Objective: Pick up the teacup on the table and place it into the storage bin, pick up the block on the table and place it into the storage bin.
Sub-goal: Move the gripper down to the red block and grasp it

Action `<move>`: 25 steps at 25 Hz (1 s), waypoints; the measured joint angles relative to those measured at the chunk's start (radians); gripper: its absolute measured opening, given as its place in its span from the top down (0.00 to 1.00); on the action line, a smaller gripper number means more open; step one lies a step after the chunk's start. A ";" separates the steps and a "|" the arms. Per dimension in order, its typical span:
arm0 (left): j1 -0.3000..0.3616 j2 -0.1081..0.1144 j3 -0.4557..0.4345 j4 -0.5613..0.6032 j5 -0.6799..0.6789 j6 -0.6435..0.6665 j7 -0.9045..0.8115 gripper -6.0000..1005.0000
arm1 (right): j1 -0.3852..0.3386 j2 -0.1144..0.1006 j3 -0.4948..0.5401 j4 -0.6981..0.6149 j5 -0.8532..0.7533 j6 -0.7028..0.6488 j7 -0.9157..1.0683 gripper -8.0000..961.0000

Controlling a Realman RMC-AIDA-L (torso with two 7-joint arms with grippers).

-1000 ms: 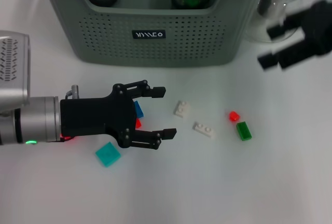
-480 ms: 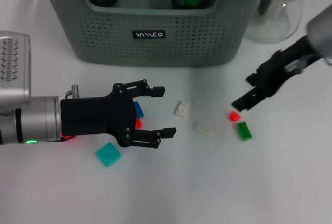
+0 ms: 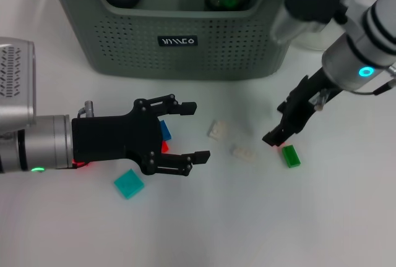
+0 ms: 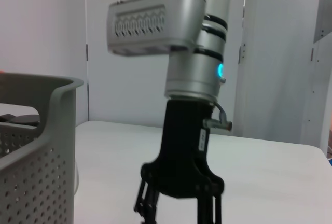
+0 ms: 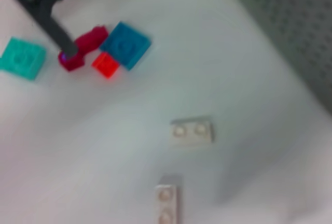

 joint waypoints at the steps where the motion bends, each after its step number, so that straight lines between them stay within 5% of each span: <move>1: 0.000 0.000 0.000 0.000 -0.001 0.000 0.000 0.12 | 0.000 0.000 -0.018 0.002 0.002 0.002 0.005 0.15; 7: 0.000 -0.001 0.000 0.000 -0.001 -0.010 0.001 0.12 | 0.000 -0.002 -0.094 0.003 -0.005 0.025 0.064 0.18; 12: 0.002 -0.002 0.004 0.000 0.003 -0.013 0.002 0.12 | 0.002 -0.003 -0.141 0.003 -0.020 0.049 0.099 0.39; 25: -0.003 -0.002 0.012 -0.023 0.063 -0.062 0.033 0.12 | 0.015 0.001 -0.173 0.037 -0.031 0.074 0.122 0.41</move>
